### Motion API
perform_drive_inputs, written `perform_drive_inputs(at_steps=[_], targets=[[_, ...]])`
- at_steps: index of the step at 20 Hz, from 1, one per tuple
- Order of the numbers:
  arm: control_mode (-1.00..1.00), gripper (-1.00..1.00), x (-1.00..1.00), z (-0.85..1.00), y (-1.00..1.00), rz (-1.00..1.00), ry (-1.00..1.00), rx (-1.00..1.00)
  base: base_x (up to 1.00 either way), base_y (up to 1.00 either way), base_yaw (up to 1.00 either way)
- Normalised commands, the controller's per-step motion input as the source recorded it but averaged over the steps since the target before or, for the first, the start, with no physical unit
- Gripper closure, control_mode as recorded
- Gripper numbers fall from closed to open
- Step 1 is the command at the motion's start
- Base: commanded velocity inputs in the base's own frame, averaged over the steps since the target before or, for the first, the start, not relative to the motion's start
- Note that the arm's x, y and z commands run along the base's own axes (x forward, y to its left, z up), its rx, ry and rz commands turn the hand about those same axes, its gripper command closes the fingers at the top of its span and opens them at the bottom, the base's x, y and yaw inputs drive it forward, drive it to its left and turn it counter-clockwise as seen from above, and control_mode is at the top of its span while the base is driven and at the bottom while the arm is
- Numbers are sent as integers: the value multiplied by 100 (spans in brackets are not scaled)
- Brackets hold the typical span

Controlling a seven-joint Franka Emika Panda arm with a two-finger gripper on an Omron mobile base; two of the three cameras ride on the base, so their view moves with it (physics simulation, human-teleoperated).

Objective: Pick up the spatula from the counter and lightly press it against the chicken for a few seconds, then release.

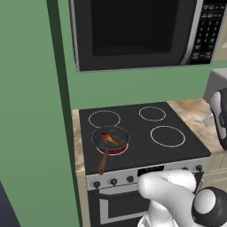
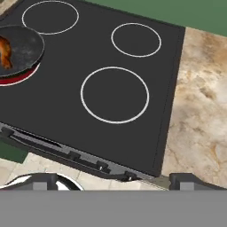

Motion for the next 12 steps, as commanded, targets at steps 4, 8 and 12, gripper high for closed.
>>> perform_drive_inputs(at_steps=[4,8,12], targets=[[-100,-100,0,0,-43,17,2,-12,0,0,0],[-100,-100,0,-6,-40,17,5,-11,0,0,0],[-100,-100,2,-19,-33,10,2,-3,0,0,0]])
